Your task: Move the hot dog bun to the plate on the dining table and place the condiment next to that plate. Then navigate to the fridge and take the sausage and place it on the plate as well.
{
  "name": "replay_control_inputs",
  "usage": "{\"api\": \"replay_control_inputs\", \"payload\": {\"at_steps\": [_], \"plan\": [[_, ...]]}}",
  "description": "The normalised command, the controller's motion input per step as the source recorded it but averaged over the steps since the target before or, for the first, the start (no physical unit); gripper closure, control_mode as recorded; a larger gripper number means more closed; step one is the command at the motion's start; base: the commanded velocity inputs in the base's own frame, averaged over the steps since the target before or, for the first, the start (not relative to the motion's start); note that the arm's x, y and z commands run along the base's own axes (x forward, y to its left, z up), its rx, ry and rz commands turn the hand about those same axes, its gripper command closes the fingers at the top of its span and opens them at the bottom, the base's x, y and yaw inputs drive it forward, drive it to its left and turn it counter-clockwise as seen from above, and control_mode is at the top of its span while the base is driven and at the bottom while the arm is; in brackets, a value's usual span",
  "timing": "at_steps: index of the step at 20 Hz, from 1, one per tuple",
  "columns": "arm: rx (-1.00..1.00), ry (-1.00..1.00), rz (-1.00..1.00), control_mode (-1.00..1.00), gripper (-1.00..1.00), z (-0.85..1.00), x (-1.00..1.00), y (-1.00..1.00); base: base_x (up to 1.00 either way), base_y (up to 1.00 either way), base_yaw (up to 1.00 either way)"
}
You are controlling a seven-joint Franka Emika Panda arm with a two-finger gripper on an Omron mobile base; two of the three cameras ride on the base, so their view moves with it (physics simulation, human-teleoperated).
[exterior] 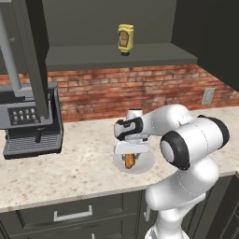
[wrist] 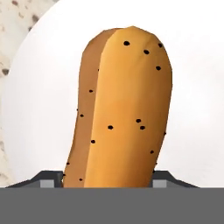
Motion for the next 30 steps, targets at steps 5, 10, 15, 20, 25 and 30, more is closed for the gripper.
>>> {"api": "replay_control_inputs", "payload": {"at_steps": [5, 10, 15, 20, 25, 30], "plan": [[0.04, -0.18, 0.0, -1.0, 1.0, 0.17, -0.38, -0.05, 0.0, 0.0, 0.0], [0.0, -0.16, 0.0, -1.0, 1.0, 0.77, -0.57, -0.14, 0.0, 0.0, 0.0], [0.0, -0.11, 0.0, -1.0, 1.0, 0.99, -0.54, -0.09, 0.0, 0.0, 0.0], [0.0, -0.09, 0.0, -1.0, 1.0, 0.99, -0.56, -0.11, 0.0, 0.0, 0.0], [0.0, -0.03, 0.0, -1.0, 1.0, 0.96, -0.6, -0.08, 0.0, 0.0, 0.0], [0.0, 0.0, 0.0, -1.0, 1.0, 0.92, -0.51, -0.02, 0.0, 0.0, 0.0]]}}
